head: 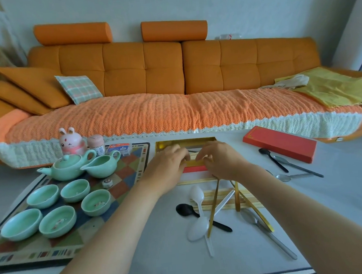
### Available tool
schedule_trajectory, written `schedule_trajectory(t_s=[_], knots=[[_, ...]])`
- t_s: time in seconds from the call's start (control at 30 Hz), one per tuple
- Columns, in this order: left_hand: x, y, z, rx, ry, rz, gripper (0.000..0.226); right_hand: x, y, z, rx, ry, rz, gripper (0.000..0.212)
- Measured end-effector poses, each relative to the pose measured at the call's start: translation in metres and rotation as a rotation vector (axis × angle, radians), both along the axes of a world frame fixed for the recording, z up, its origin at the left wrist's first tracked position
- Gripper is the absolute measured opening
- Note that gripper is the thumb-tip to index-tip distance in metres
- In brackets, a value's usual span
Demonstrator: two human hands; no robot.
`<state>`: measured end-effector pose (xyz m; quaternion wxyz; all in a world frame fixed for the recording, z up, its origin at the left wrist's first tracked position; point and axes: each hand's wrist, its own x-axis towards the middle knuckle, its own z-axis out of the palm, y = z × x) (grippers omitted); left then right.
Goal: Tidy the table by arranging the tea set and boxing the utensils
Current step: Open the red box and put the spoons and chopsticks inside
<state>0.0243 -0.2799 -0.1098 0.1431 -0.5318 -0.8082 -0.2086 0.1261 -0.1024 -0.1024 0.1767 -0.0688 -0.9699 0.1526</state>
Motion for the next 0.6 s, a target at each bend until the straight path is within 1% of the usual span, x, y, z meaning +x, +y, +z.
schedule_trajectory(t_s=[0.07,0.13,0.17,0.23,0.3,0.37,0.47,0.6], knots=[[0.005,0.001,-0.002,-0.071,-0.08,-0.006,0.013,0.004,-0.002,0.001,0.078,0.04,0.028,0.026],[0.007,0.002,-0.009,-0.177,-0.122,-0.007,0.017,0.009,-0.004,0.0,0.149,0.06,0.042,0.026],[0.009,0.002,-0.011,-0.233,-0.147,-0.002,0.017,0.012,-0.006,0.001,0.136,0.036,0.043,0.027],[0.011,0.003,-0.014,-0.303,-0.175,0.005,0.018,0.018,-0.011,0.003,0.084,-0.085,0.032,0.03],[0.013,0.004,-0.013,-0.297,-0.169,0.023,0.017,0.021,-0.012,-0.001,0.094,-0.194,0.03,0.032],[0.014,0.004,-0.011,-0.277,-0.161,0.034,0.015,0.023,-0.012,-0.007,0.139,-0.255,0.015,0.03],[0.014,0.001,-0.008,-0.314,-0.177,0.069,0.014,0.025,-0.011,-0.01,0.188,-0.264,0.0,0.026],[0.005,-0.012,-0.003,-0.404,-0.258,0.14,0.016,0.026,-0.012,-0.008,0.174,-0.259,-0.001,0.023]])
